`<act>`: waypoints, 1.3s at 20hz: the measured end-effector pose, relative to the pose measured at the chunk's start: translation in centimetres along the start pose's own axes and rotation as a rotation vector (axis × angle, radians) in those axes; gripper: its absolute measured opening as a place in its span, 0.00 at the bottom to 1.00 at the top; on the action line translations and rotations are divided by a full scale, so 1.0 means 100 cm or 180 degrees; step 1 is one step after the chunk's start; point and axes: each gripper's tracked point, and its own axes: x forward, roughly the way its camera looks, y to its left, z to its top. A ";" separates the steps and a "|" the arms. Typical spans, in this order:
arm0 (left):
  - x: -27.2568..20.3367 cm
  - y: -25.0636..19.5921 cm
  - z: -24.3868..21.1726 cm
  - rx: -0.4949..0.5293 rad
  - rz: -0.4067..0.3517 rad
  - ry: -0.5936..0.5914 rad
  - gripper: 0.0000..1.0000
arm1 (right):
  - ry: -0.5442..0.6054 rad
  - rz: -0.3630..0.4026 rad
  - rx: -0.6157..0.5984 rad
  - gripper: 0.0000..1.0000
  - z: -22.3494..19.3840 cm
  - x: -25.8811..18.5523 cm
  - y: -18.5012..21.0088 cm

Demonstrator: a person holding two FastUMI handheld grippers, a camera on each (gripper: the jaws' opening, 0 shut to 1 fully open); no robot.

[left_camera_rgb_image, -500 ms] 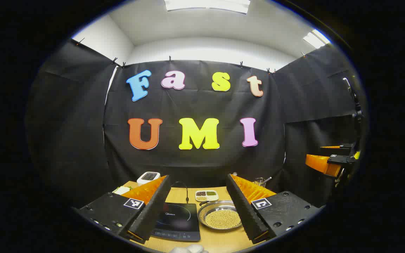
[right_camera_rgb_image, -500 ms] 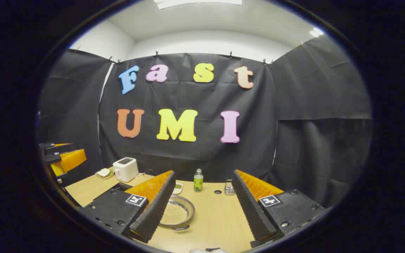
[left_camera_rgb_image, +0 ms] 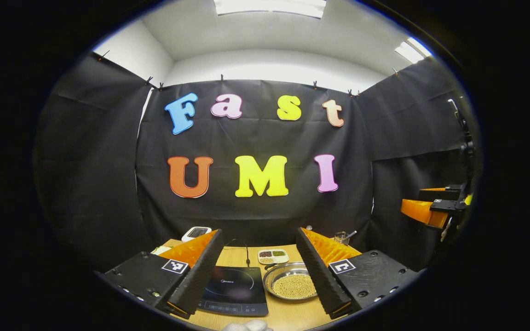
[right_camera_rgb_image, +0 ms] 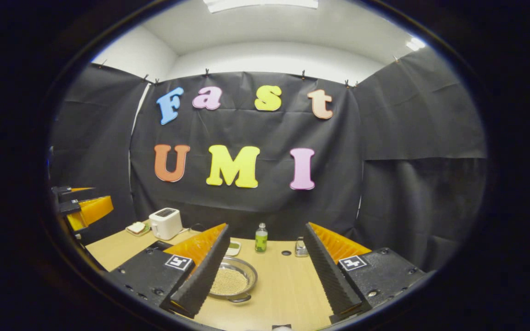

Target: First push the handle of the pot to place it horizontally, then grasp the pot with both hands and set it on the induction cooktop.

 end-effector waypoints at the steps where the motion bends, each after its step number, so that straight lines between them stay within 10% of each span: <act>1: 0.000 0.001 0.000 -0.0012 -0.0004 -0.0006 0.95 | 0.0010 -0.0013 -0.0012 1.00 -0.001 0.000 0.000; 6: 0.000 0.005 -0.003 -0.0041 -0.0022 0.0000 0.84 | 0.0069 0.0049 -0.0083 0.92 -0.006 0.001 0.013; 7: -0.001 0.007 -0.004 -0.0041 -0.0011 0.0010 0.95 | 0.0092 0.0095 -0.0074 0.87 -0.010 0.001 0.017; 11: -0.003 0.011 -0.009 -0.0054 -0.0006 0.0044 0.84 | 0.0332 0.0248 -0.0082 0.41 -0.031 0.003 0.036; 12: -0.003 0.012 -0.011 -0.0059 -0.0009 0.0053 0.95 | 0.0411 0.0288 -0.0080 0.27 -0.039 0.004 0.042; 16: -0.004 0.019 -0.016 -0.0061 0.0030 0.0090 0.95 | 0.0856 0.0544 0.0030 0.02 -0.095 0.007 0.065; 26: -0.015 0.037 -0.019 -0.0053 0.0224 0.0188 0.95 | 0.1932 0.0835 -0.0202 0.01 -0.270 0.025 0.103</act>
